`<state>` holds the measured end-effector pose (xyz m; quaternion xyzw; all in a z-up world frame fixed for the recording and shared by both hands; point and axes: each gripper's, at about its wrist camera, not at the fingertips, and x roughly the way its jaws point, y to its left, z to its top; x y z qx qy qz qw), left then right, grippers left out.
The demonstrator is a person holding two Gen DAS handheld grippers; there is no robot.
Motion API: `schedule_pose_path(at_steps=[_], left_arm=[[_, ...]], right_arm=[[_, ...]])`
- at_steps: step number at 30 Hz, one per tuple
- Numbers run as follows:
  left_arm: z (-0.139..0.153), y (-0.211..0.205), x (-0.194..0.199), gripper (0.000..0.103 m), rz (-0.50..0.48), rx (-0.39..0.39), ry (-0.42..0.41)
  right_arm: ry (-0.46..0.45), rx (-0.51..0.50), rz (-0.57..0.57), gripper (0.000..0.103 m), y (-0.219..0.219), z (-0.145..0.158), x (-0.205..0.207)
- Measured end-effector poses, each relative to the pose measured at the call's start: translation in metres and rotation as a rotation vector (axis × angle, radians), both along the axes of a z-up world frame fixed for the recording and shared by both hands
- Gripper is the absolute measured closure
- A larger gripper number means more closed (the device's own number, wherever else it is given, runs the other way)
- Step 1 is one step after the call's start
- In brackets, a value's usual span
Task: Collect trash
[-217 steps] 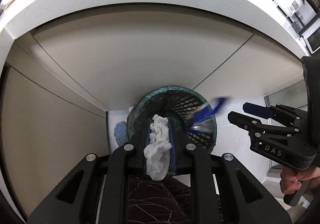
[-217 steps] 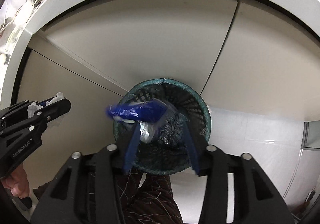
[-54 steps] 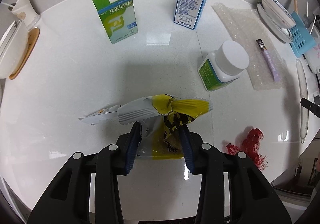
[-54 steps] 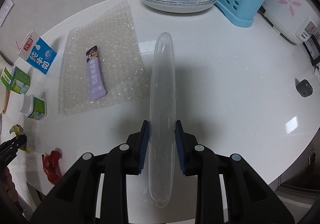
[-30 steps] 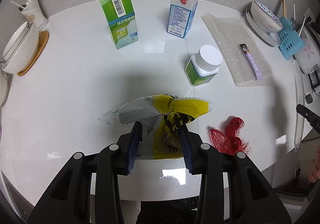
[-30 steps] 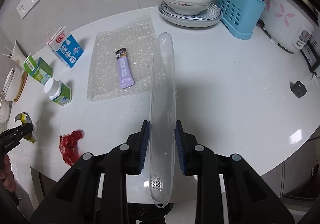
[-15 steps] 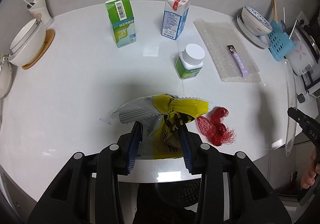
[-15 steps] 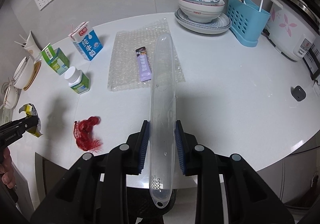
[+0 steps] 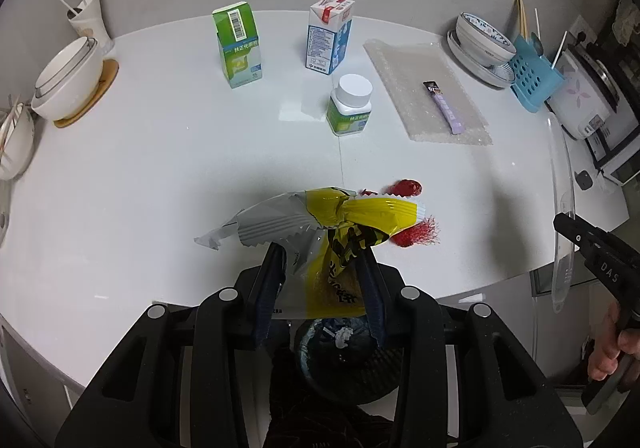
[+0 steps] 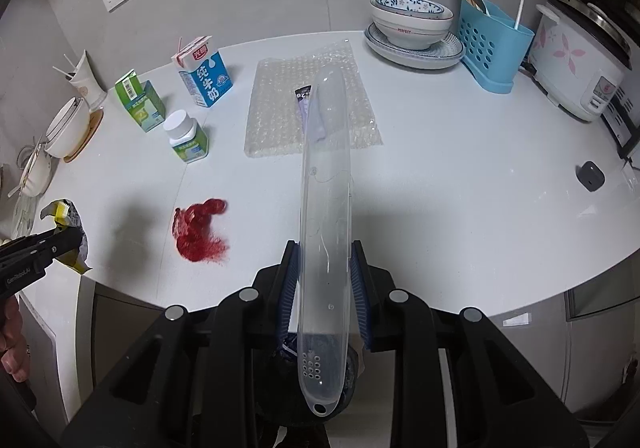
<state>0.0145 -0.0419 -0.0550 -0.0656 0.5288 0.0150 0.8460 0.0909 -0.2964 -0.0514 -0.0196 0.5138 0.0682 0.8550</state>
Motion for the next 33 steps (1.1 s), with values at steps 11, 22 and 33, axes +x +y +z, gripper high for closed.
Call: schedule_pose_path(at_steps=[11, 22, 33], left_arm=[[-0.003, -0.026, -0.038, 0.066, -0.036, -0.006, -0.018], [-0.022, -0.047, -0.076, 0.066, -0.062, -0.017, -0.015], [-0.055, -0.053, -0.1, 0.066, -0.07, -0.036, 0.017]], right_arm=[[-0.005, 0.005, 0.038, 0.078, -0.003, -0.002, -0.046], [0.006, 0.003, 0.075, 0.078, -0.01, -0.015, -0.084], [0.021, 0.023, 0.103, 0.078, -0.011, -0.036, -0.114]])
